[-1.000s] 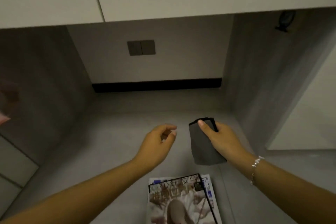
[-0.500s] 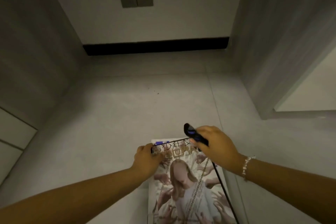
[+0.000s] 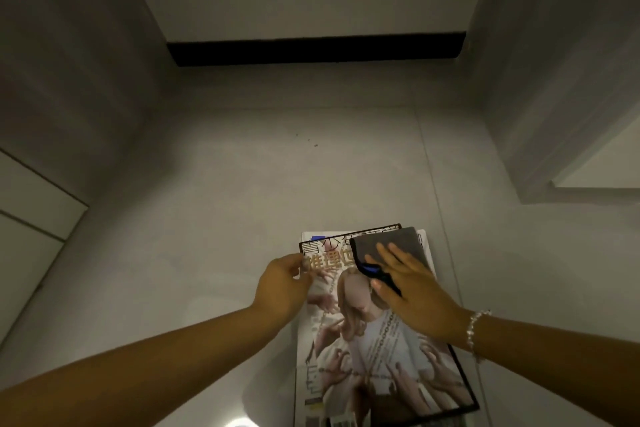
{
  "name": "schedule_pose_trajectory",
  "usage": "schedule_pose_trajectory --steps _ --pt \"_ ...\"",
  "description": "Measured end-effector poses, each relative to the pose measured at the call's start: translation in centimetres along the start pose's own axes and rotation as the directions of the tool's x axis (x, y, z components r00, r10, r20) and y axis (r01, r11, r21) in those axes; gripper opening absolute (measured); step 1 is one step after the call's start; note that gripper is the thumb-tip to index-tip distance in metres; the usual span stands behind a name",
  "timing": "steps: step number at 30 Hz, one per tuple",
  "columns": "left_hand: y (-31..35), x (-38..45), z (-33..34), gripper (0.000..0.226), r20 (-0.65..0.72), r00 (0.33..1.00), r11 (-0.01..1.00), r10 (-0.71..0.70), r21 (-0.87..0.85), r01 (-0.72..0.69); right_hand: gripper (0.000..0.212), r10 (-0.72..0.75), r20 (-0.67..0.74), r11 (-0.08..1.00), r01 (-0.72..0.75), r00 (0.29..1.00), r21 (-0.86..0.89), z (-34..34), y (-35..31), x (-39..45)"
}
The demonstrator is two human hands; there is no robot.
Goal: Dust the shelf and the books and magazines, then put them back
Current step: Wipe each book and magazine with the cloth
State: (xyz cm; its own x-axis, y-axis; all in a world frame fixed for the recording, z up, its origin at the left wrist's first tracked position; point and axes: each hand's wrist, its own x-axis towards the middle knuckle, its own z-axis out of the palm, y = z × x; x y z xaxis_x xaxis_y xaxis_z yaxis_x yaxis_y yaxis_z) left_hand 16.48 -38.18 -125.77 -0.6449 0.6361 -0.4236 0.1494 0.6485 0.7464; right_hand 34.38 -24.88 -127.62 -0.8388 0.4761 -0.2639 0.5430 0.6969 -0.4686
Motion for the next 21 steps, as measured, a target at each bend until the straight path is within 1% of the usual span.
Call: schedule_pose_trajectory --steps 3,5,6,8,9,10,12,13,16,18,21 --pt "0.5 0.2 0.3 0.022 0.012 0.997 0.995 -0.070 -0.068 0.070 0.102 0.013 0.003 1.000 -0.013 1.000 0.002 0.2 -0.1 0.5" --pt "0.7 0.2 0.1 0.014 0.006 0.996 0.987 -0.089 -0.134 0.089 0.111 0.003 -0.020 1.000 -0.003 1.000 0.000 0.4 -0.2 0.5" --pt "0.7 0.3 0.0 0.018 0.006 0.995 0.983 -0.102 -0.151 0.102 0.105 0.004 -0.022 1.000 -0.005 1.000 -0.014 0.4 -0.3 0.5" --pt "0.9 0.3 -0.3 0.031 0.028 0.990 0.974 -0.140 -0.173 0.143 0.070 0.021 -0.018 0.999 -0.021 1.000 -0.032 0.2 -0.6 0.4" --pt "1.0 0.4 -0.4 0.032 0.045 0.985 0.964 -0.164 -0.205 0.170 0.057 0.031 -0.015 0.999 -0.032 0.999 -0.033 0.1 -0.8 0.4" --pt "0.9 0.6 -0.6 0.029 0.063 0.981 0.947 -0.183 -0.258 0.193 0.052 0.038 -0.015 0.999 -0.038 0.999 -0.035 0.1 -0.9 0.5" --pt "1.3 0.5 -1.1 0.013 0.094 0.972 0.901 -0.214 -0.366 0.233 0.052 0.046 -0.022 0.998 -0.047 0.999 -0.041 0.1 -1.0 0.8" --pt "1.4 0.5 -1.3 0.013 0.112 0.968 0.878 -0.224 -0.409 0.250 0.052 0.052 -0.024 0.998 -0.053 0.998 -0.038 0.1 -1.2 0.9" --pt "1.3 0.4 -1.6 0.025 0.176 0.955 0.830 -0.240 -0.473 0.296 0.051 0.084 -0.036 0.996 -0.084 0.996 -0.018 0.5 -1.5 1.5" --pt "1.4 0.2 -1.5 0.027 0.224 0.947 0.826 -0.232 -0.469 0.313 0.051 0.094 -0.054 0.995 -0.095 0.994 -0.016 0.7 -1.7 1.7" --pt "1.8 0.4 -2.1 0.031 0.236 0.944 0.838 -0.232 -0.444 0.317 0.052 0.108 -0.064 0.994 -0.109 0.992 -0.019 0.7 -1.9 1.9"
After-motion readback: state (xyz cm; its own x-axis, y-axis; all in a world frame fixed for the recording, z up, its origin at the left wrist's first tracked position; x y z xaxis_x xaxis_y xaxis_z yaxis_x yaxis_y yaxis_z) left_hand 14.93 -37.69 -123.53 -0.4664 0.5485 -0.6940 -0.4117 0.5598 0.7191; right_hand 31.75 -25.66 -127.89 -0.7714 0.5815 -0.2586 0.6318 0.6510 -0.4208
